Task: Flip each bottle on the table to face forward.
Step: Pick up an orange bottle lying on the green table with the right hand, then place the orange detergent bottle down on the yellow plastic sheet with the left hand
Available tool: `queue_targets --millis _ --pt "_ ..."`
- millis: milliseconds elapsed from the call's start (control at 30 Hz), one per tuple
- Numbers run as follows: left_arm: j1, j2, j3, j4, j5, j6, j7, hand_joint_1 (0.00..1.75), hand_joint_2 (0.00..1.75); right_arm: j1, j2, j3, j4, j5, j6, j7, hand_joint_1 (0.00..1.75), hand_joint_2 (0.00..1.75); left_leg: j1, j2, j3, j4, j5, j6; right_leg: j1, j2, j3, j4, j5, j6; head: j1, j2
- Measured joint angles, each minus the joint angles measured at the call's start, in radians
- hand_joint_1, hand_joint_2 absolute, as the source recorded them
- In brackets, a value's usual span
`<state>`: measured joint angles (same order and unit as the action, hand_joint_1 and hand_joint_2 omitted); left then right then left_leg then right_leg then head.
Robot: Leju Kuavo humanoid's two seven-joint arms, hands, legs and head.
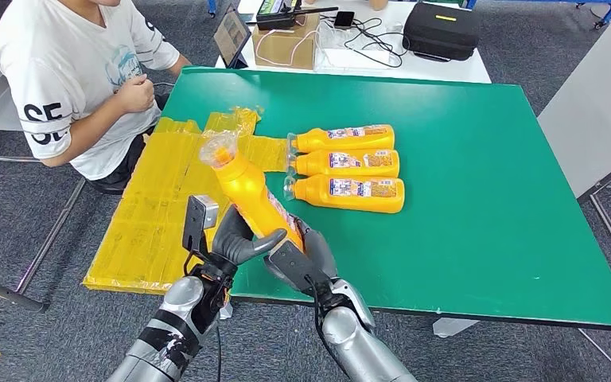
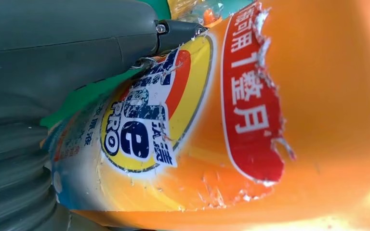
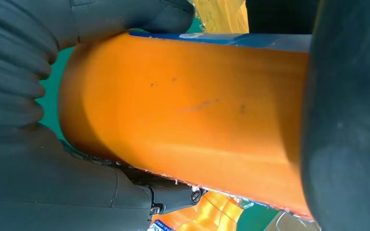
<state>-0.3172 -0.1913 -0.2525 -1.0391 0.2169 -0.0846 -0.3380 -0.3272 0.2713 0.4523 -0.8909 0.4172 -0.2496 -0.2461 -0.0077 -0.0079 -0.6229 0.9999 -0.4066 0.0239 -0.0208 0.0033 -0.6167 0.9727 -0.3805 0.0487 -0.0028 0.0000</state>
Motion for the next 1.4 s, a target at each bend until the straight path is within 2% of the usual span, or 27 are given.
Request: queue_targets --millis 133,167,267,300,667,1000,1167,1300,1400 --pt "0.001 0.0 0.0 0.0 0.009 0.003 0.001 0.0 1.75 -0.01 0.004 0.01 0.016 0.004 -0.002 0.008 1.75 1.75 0.0 0.0 0.0 0.0 0.0 0.0 0.0 0.0 0.0 0.0 0.0 0.0 0.0 0.0" --pt "0.001 0.001 0.0 0.001 0.011 0.005 0.002 0.04 1.75 -0.014 0.004 0.014 0.021 0.008 -0.002 0.012 1.41 1.75 0.0 0.0 0.0 0.0 0.0 0.0 0.0 0.0 0.0 0.0 0.0 0.0 0.0 0.0" --pt "0.001 0.001 0.001 0.002 0.015 0.008 0.002 1.35 1.75 -0.023 0.003 0.023 0.031 0.017 -0.003 0.021 0.1 1.75 0.0 0.0 0.0 0.0 0.0 0.0 0.0 0.0 0.0 0.0 0.0 0.0 0.0 0.0" --pt "0.001 0.002 0.0 0.003 0.015 0.007 0.002 1.75 1.75 -0.025 0.003 0.027 0.034 0.019 -0.003 0.022 0.0 1.75 0.0 0.0 0.0 0.0 0.0 0.0 0.0 0.0 0.0 0.0 0.0 0.0 0.0 0.0" --pt "-0.001 0.002 0.0 0.009 0.012 0.009 -0.005 1.75 1.75 -0.028 0.004 0.047 0.05 0.017 -0.011 0.021 0.0 1.75 0.0 0.0 -0.001 0.0 0.0 0.0 0.0 0.0 -0.001 0.0 0.0 0.0 0.0 0.0" --pt "-0.026 0.021 0.02 0.035 -0.101 0.134 -0.063 1.75 1.75 -0.01 -0.019 0.02 -0.038 -0.045 -0.046 -0.001 0.0 1.75 0.0 0.0 -0.001 0.0 0.0 0.0 0.0 0.0 -0.001 0.0 0.0 0.0 0.0 0.0" --pt "-0.087 0.072 0.057 0.1 -0.275 0.274 -0.08 1.75 1.75 0.013 -0.048 -0.025 -0.142 -0.063 -0.066 -0.018 0.0 1.75 0.0 0.0 -0.001 0.0 0.0 0.0 0.0 0.0 -0.001 0.0 0.0 0.0 0.0 0.0" --pt "-0.168 0.143 0.085 0.194 -0.542 0.441 -0.061 1.75 1.75 0.036 -0.068 -0.075 -0.24 -0.108 -0.073 -0.047 0.0 1.75 0.0 0.001 -0.001 0.0 0.001 0.0 0.0 0.0 -0.001 0.0 0.0 0.0 0.0 0.0" --pt "-0.234 0.197 0.093 0.287 -0.757 0.52 -0.017 1.75 1.75 0.046 -0.079 -0.109 -0.305 -0.137 -0.069 -0.062 0.0 1.75 0.0 0.001 -0.001 0.0 0.001 0.0 0.0 0.0 -0.001 0.001 0.001 0.0 0.0 0.0"
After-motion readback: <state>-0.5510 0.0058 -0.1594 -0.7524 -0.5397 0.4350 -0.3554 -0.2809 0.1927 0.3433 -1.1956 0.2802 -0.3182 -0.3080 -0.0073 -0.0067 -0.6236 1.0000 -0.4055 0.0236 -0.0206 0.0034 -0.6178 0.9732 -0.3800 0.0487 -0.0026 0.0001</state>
